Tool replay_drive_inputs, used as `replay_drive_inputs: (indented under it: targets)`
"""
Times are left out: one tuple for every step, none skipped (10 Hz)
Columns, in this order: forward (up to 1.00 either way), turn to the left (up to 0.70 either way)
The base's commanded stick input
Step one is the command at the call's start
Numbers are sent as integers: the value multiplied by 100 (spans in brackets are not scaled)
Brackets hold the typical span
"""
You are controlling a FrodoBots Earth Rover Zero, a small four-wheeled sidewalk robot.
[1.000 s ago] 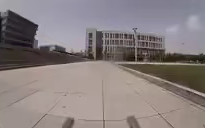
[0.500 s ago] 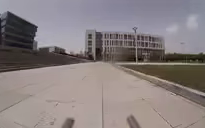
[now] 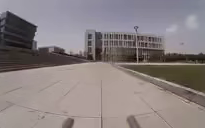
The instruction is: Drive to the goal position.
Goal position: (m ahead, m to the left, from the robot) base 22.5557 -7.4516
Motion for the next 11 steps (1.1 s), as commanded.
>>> replay_drive_inputs:
  targets:
    - [70, 0]
    - [70, 0]
    - [70, 0]
    - [70, 0]
    - [70, 0]
    - [70, 0]
    - [70, 0]
    - [70, 0]
    - [70, 0]
    - [70, 0]
    - [70, 0]
